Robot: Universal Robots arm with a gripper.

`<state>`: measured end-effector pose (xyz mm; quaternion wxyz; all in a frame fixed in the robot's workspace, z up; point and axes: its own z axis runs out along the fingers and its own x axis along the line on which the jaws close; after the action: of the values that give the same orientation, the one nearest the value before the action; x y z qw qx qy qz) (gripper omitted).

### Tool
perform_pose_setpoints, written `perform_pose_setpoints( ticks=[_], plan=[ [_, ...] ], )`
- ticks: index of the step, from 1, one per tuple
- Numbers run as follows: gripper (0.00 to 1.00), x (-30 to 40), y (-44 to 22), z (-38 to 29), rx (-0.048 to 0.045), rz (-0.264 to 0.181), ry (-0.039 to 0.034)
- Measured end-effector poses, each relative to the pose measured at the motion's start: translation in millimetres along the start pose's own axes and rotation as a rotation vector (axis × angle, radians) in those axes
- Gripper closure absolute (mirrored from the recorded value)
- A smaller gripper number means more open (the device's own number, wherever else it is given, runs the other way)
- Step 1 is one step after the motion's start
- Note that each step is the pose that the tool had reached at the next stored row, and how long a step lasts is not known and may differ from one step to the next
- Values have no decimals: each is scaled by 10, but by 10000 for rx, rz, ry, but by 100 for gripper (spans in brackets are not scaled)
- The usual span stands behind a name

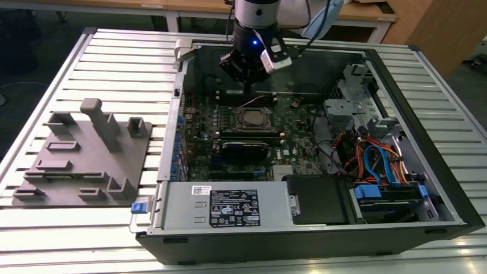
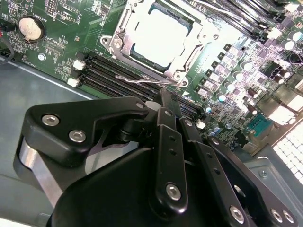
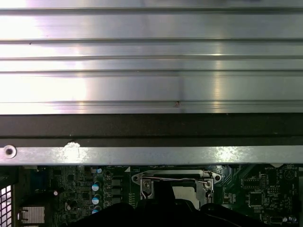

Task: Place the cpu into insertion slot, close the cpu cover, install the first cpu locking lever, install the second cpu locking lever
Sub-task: 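Install the first cpu locking lever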

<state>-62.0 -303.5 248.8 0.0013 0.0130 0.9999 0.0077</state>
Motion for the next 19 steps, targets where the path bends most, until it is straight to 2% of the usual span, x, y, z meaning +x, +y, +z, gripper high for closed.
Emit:
perform_pose_setpoints(
  ticks=[9,12,19],
  plan=[
    [90,2,0,0,-1,0,0],
    [90,-26,0,0,-1,0,1],
    [90,-38,1,0,0,-3,1]
  ],
)
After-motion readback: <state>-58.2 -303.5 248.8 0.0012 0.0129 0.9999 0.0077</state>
